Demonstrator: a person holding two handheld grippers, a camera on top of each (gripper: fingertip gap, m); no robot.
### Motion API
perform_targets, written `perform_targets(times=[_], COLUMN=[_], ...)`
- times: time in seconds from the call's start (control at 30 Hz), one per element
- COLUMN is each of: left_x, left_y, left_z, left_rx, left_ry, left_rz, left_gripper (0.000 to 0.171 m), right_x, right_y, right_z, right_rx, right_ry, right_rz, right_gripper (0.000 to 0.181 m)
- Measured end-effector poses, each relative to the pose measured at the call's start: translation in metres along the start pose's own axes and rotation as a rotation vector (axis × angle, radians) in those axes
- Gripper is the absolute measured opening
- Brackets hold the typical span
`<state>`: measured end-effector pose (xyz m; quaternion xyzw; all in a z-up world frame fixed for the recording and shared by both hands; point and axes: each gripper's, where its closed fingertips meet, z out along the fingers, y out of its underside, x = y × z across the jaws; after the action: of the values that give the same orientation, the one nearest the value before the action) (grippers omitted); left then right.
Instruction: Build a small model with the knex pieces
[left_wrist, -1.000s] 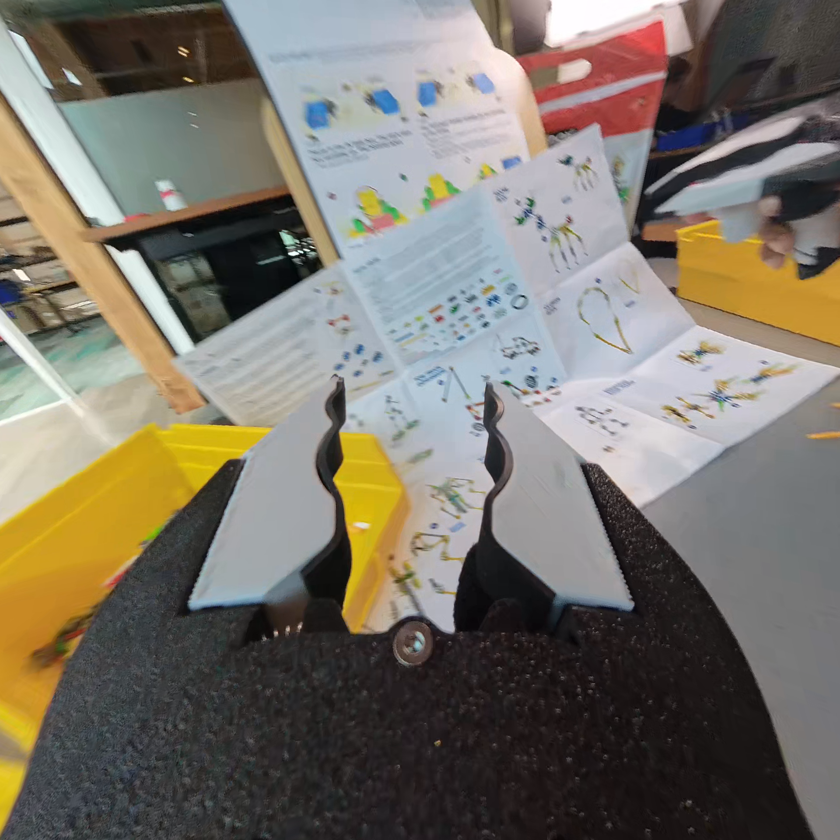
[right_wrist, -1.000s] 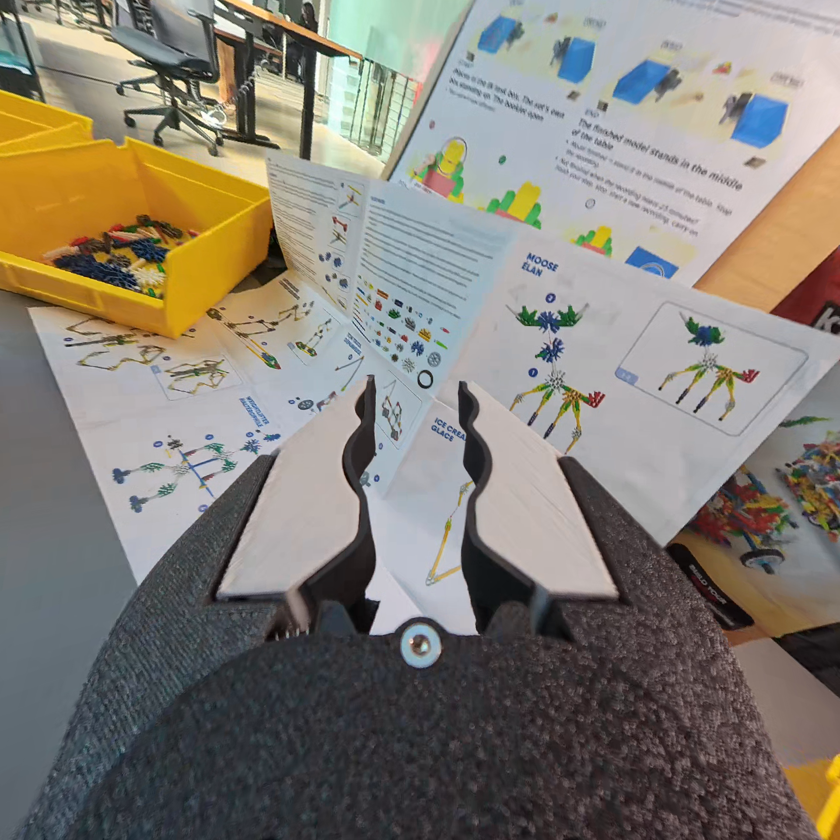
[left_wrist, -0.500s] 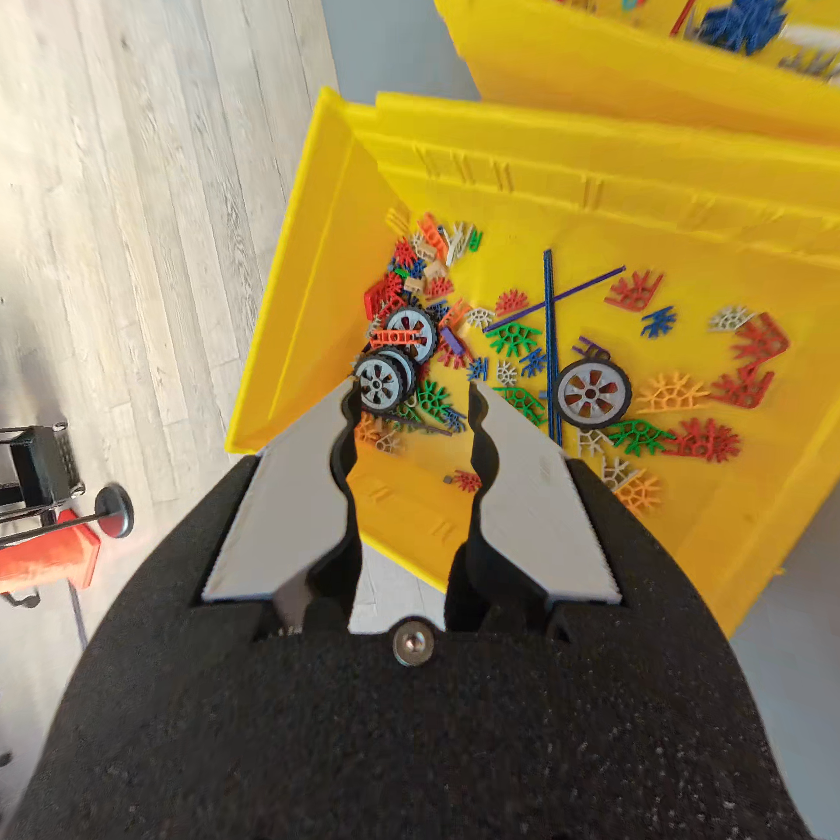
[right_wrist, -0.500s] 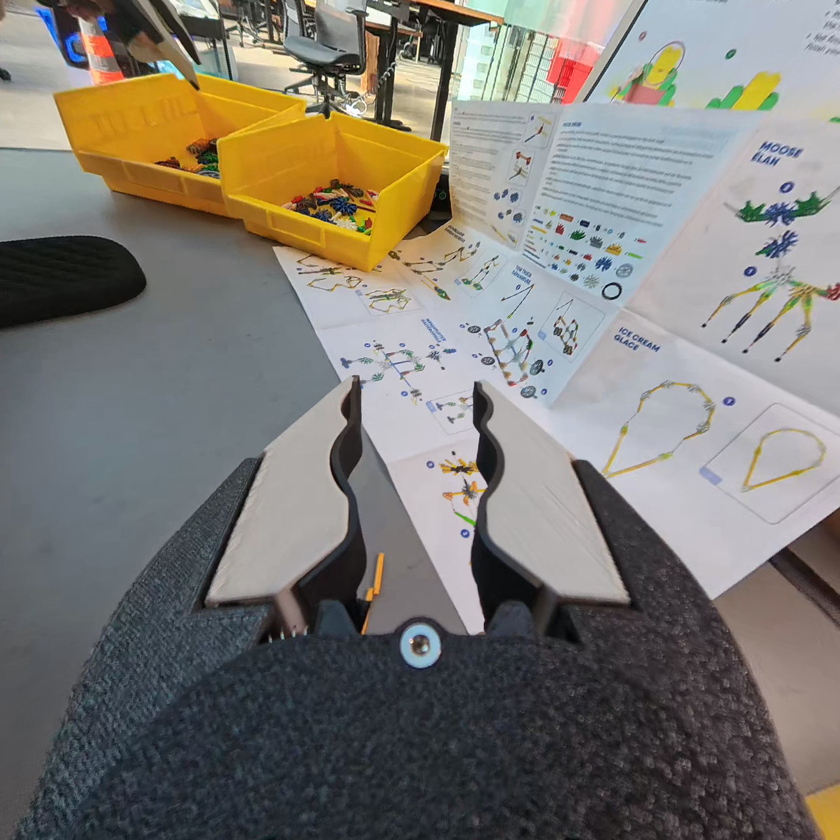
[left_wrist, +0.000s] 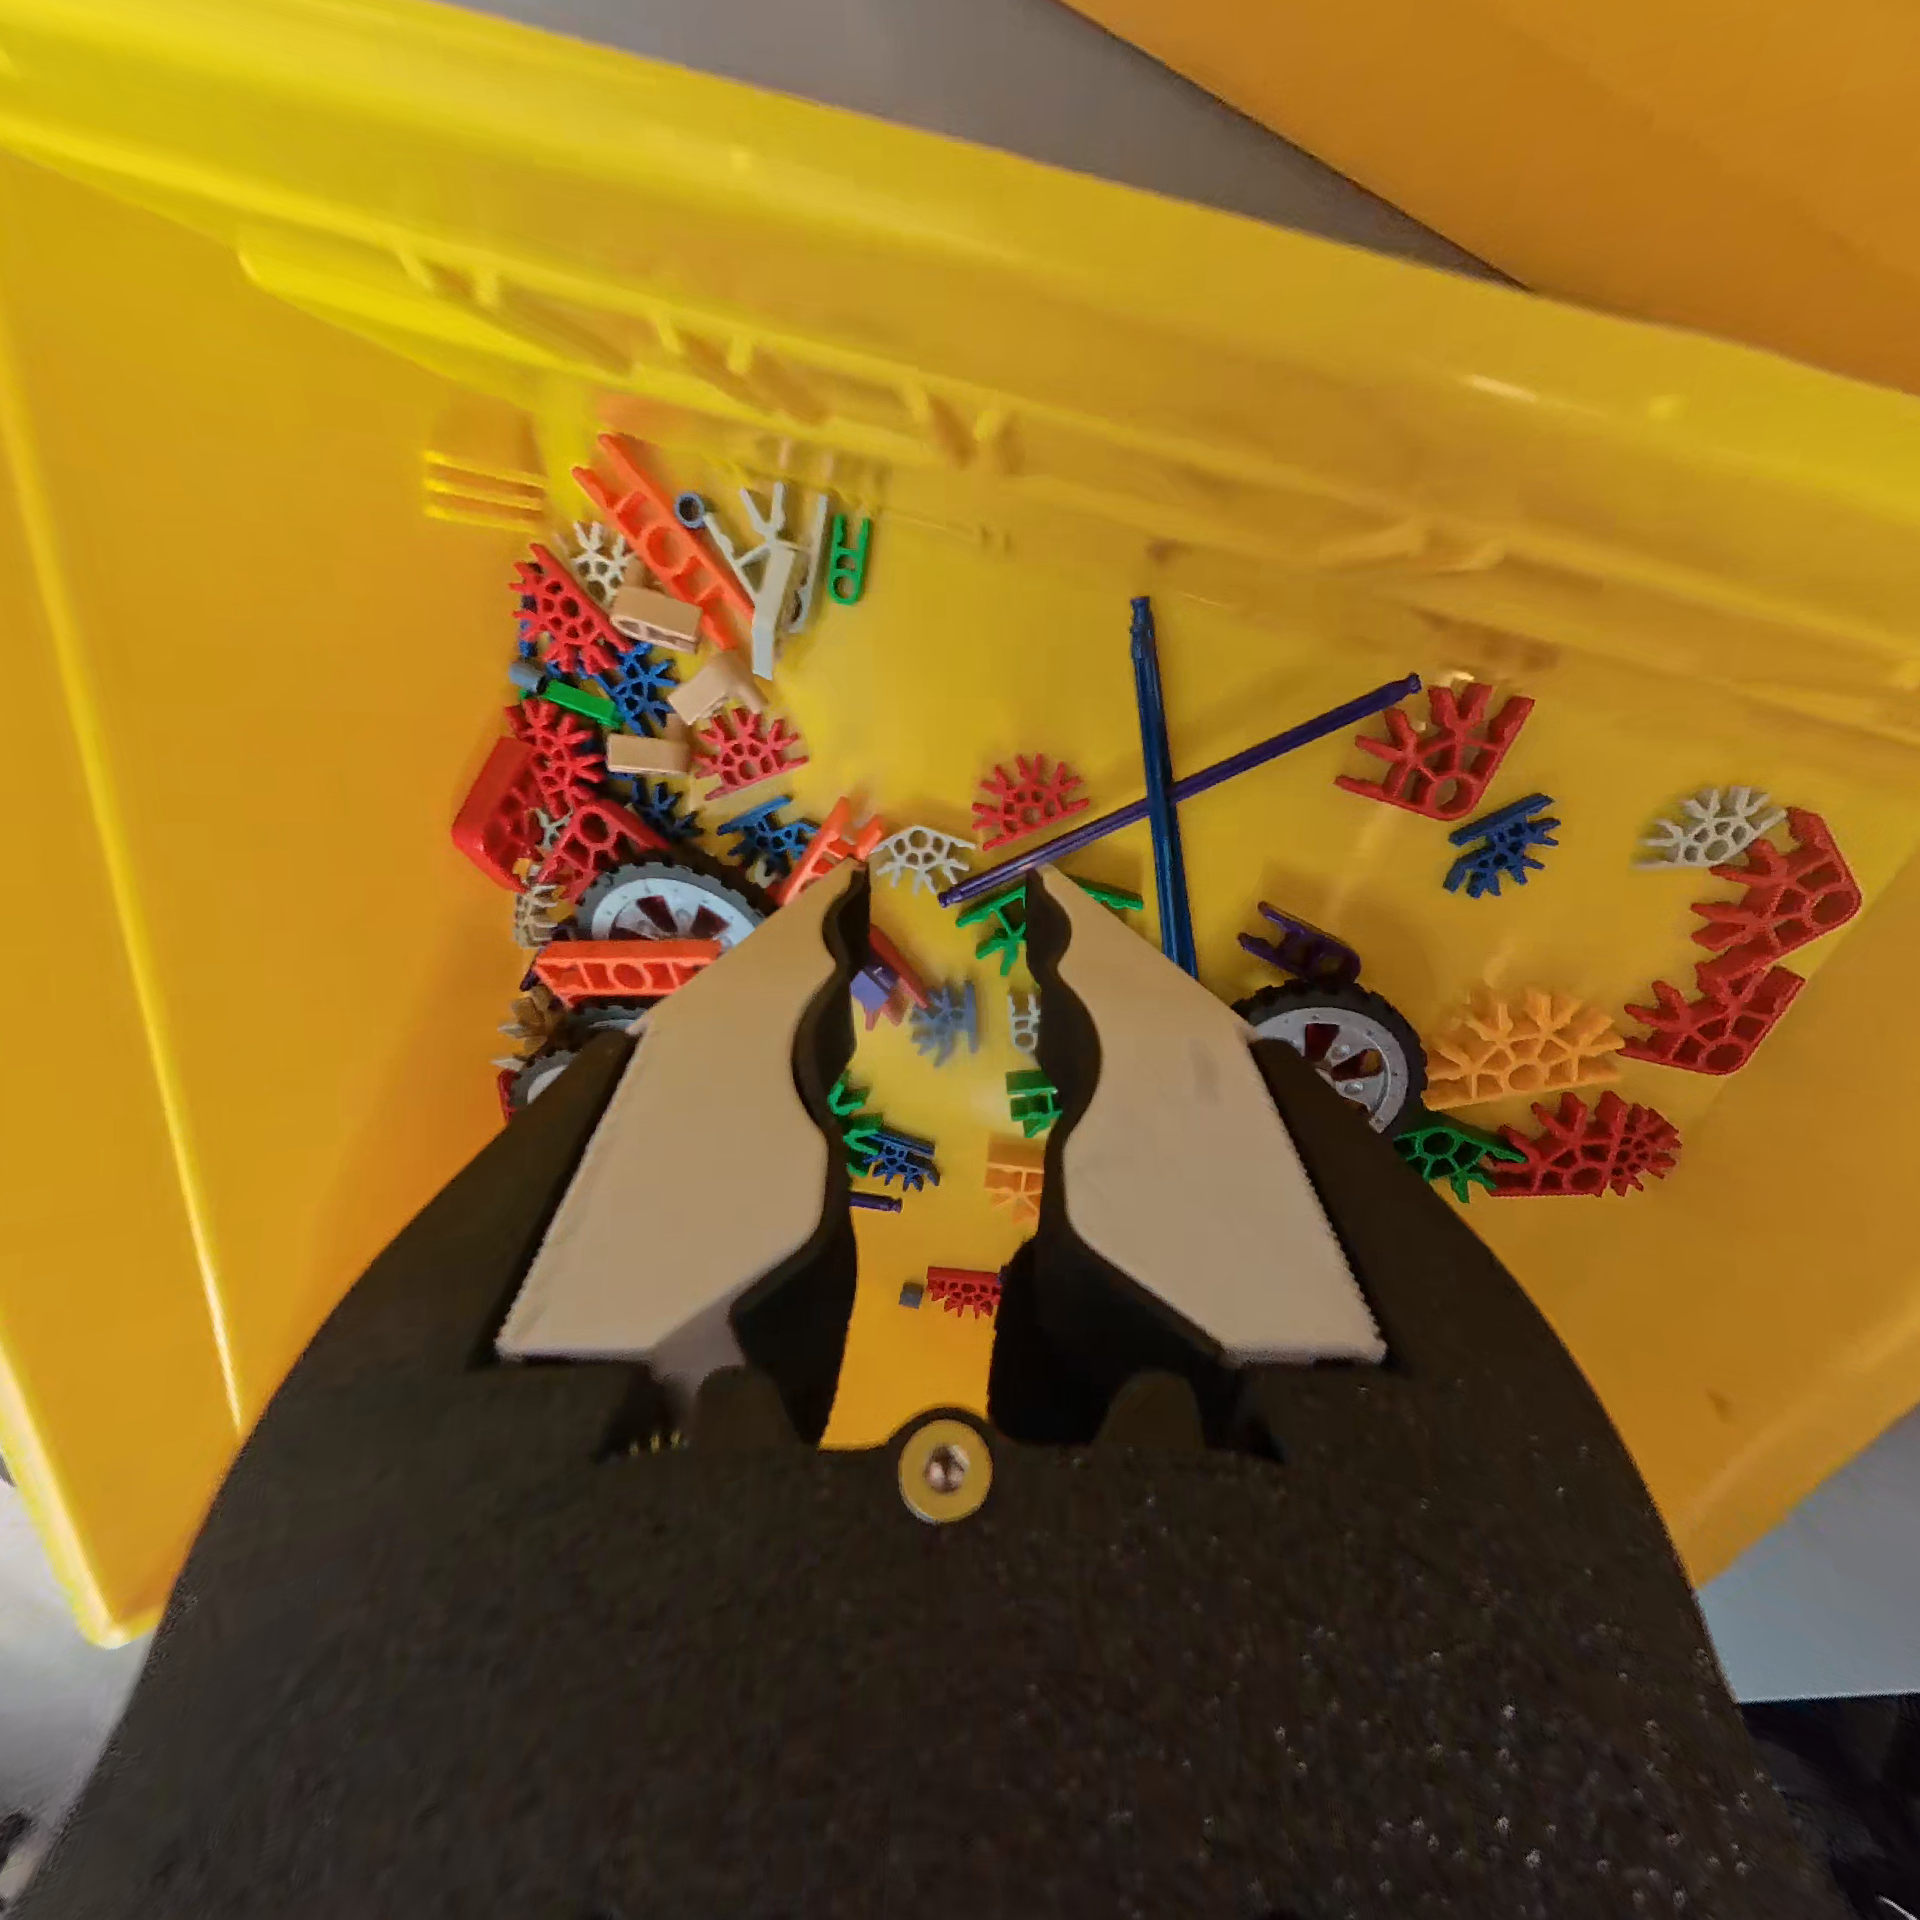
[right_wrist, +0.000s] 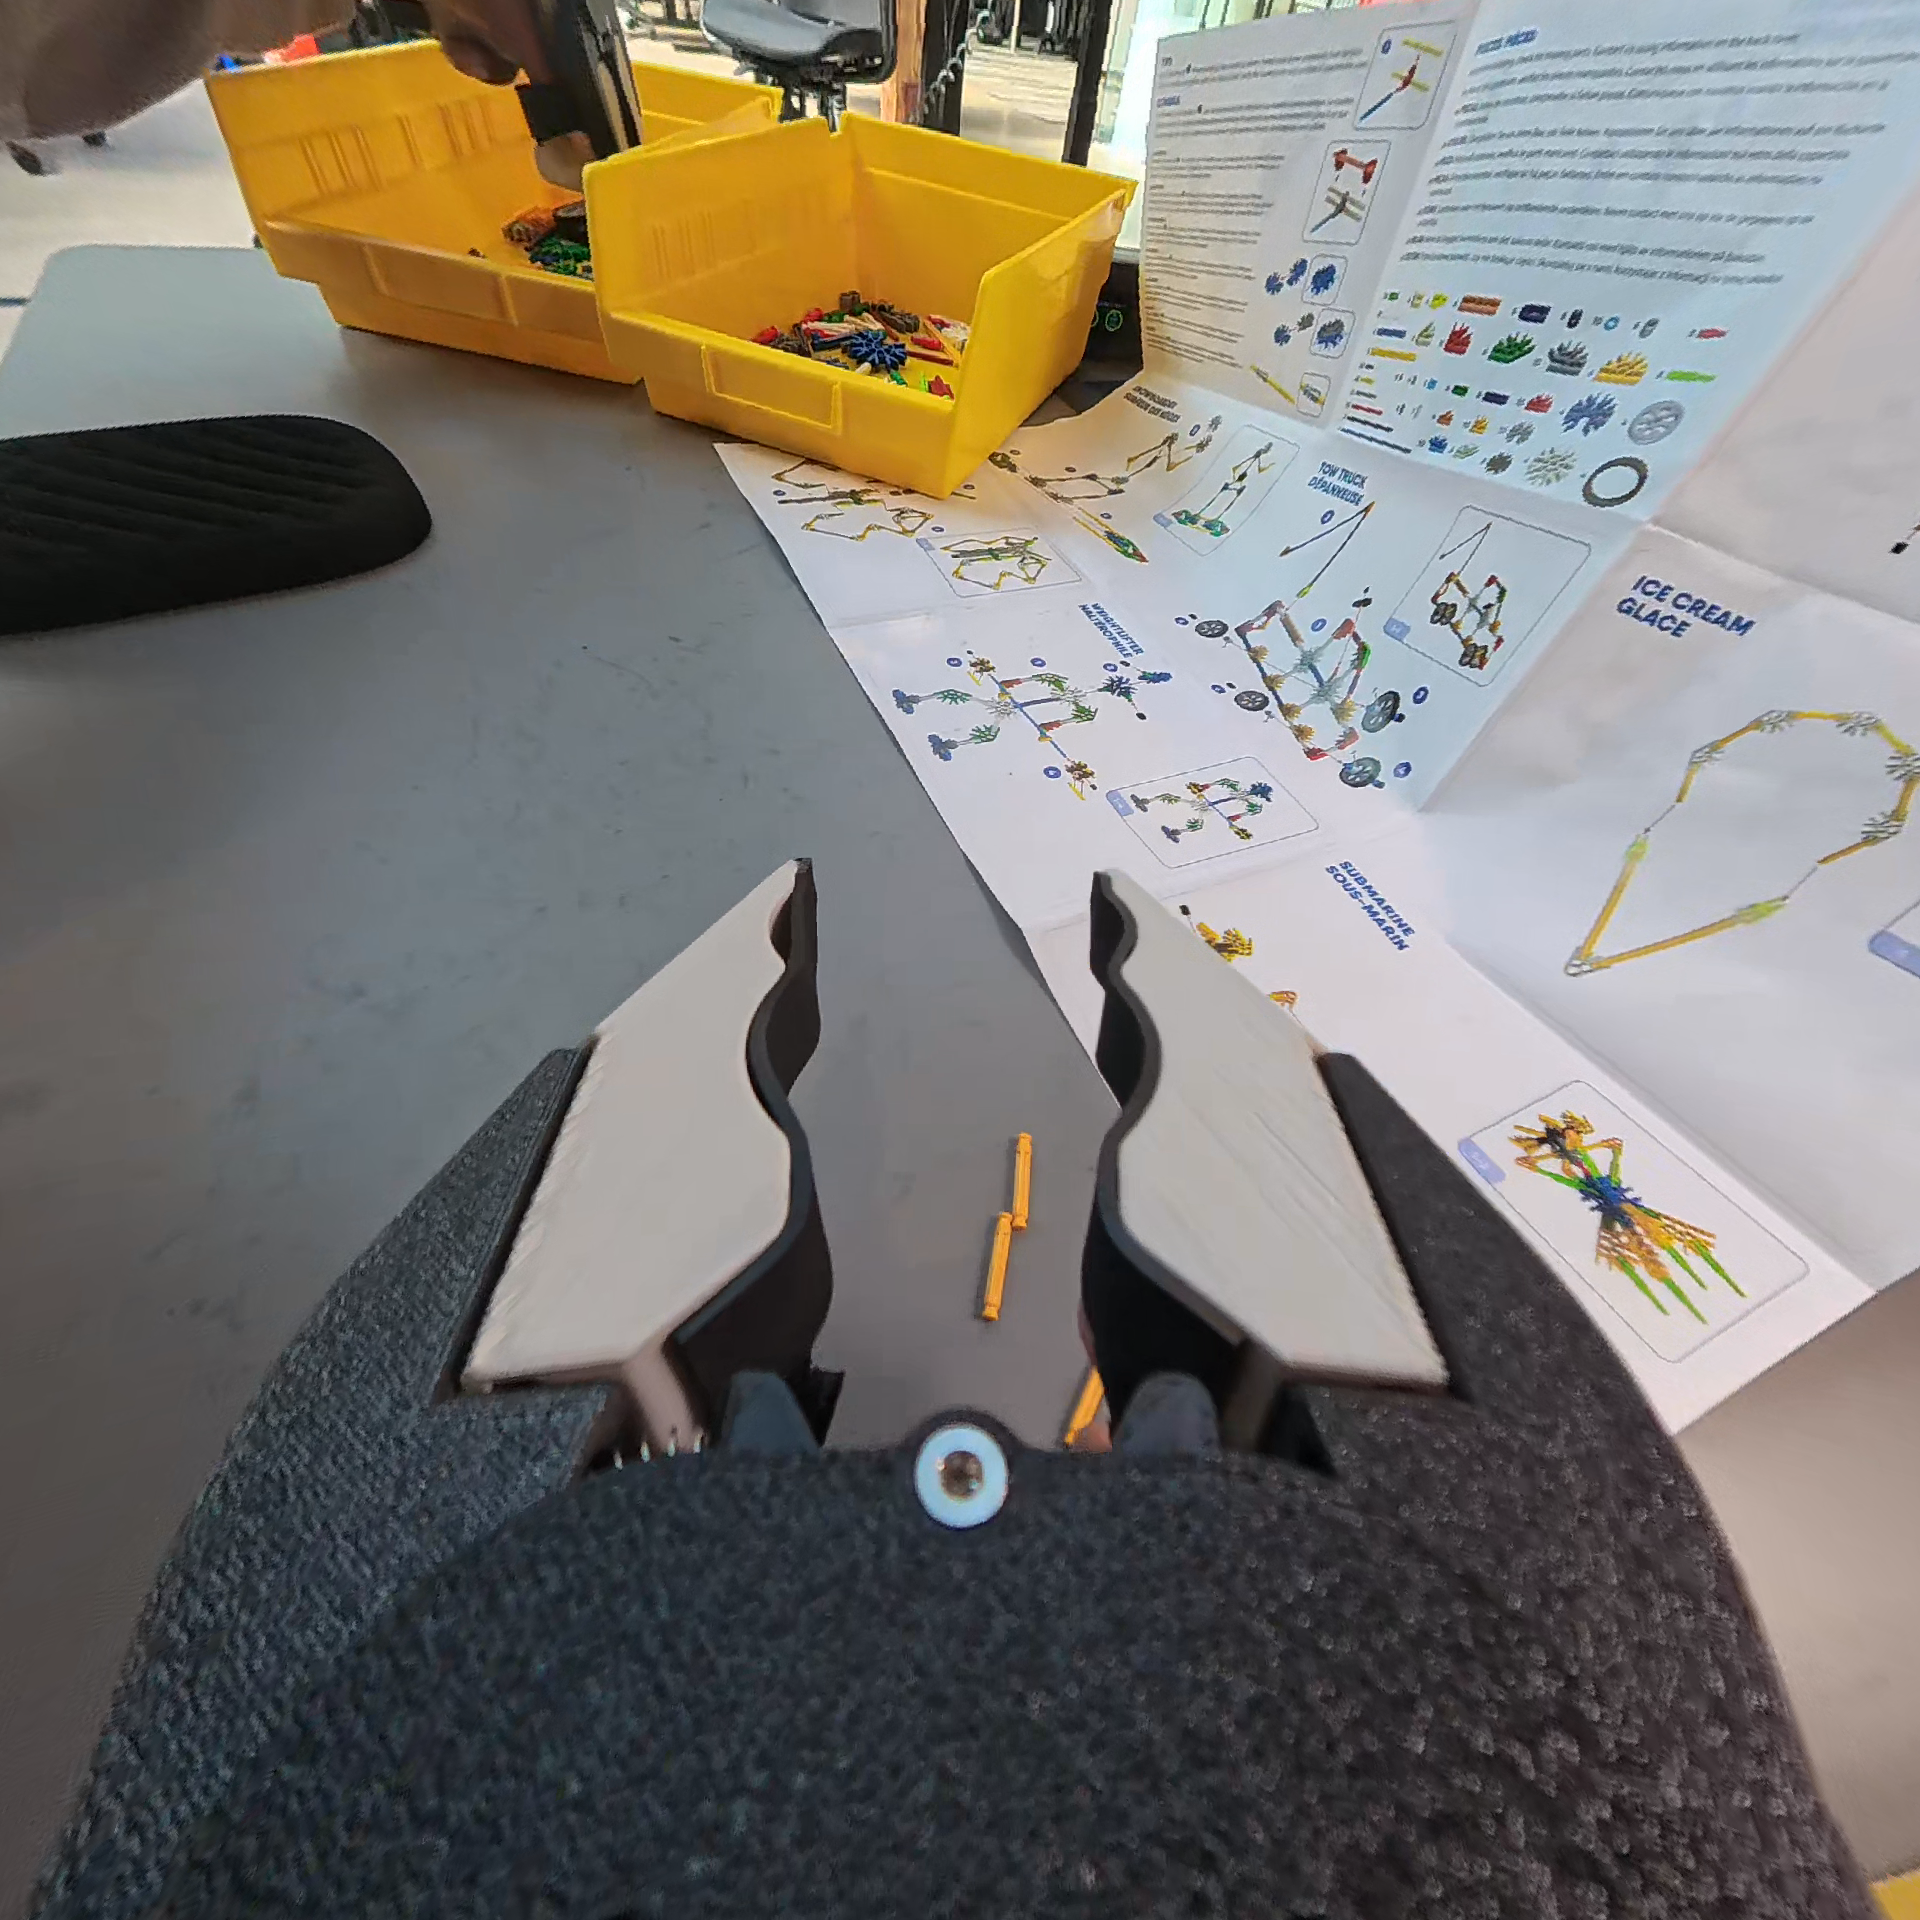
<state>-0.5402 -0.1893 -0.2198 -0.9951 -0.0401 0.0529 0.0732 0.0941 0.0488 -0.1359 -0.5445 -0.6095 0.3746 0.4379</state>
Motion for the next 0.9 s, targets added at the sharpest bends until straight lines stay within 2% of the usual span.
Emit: perform_targets(times=[0.3, 0.5, 0.77, 0.9], left_x=[-0.01, -0.004, 0.009, 0.009], left_y=[0.007, -0.003, -0.01, -0.016], left_z=[0.01, 0.013, 0.008, 0.005], left_rx=[-0.017, 0.039, 0.027, 0.068], left_ry=[0.078, 0.118, 0.072, 0.024], left_rz=[-0.181, -0.272, -0.244, -0.192], left_gripper=[0.028, 0.025, 0.021, 0.016], right_x=[-0.014, -0.014, -0.012, -0.013], right_y=[0.014, 0.019, 0.017, 0.019], right_z=[0.022, 0.021, 0.02, 0.019], right_rx=[-0.061, -0.063, -0.048, -0.052], right_ry=[-0.061, -0.06, -0.051, -0.048], right_rz=[-0.043, -0.028, -0.027, -0.041], right_gripper=[0.048, 0.047, 0.045, 0.045])
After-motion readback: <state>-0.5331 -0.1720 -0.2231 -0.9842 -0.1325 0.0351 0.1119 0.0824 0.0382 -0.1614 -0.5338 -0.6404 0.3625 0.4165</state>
